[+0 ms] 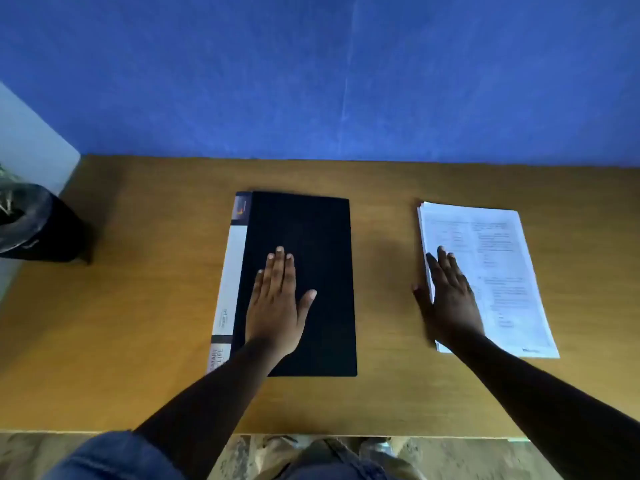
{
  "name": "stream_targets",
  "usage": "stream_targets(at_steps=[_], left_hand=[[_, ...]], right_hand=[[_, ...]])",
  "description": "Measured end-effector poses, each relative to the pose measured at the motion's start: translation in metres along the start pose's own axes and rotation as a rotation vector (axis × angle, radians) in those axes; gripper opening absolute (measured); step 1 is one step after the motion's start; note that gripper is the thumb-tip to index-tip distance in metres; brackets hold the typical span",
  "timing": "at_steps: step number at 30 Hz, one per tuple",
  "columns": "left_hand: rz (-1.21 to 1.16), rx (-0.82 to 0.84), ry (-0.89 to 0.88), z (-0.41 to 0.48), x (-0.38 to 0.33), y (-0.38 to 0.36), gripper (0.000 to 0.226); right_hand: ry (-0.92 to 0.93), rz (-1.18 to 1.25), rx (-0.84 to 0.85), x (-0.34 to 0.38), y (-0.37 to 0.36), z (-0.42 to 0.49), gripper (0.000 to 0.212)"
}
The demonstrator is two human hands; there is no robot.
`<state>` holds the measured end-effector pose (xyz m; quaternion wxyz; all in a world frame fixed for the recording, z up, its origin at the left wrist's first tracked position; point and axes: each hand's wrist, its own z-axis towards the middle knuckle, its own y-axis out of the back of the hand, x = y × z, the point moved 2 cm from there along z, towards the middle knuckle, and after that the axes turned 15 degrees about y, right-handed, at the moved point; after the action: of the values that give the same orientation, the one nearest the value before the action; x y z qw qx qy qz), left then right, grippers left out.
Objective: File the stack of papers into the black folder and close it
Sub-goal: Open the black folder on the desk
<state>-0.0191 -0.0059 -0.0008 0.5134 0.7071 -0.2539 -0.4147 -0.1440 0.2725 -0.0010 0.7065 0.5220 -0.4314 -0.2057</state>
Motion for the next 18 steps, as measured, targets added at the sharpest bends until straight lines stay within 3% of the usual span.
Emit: stream_targets(at_steps=[5,18], left_hand=[[0.165,0.069,-0.041,-0.018,0.006,-0.032,0.080],[0.262,0.099,-0.052,-0.021,0.004,-0.043,0.079]], right_hand=[[-0.089,-0.039,0.167,-0.008,-0.019,-0.020,0.069],[-0.079,-0.052,0.205,-0.013,-0.031,-0.025,0.074]])
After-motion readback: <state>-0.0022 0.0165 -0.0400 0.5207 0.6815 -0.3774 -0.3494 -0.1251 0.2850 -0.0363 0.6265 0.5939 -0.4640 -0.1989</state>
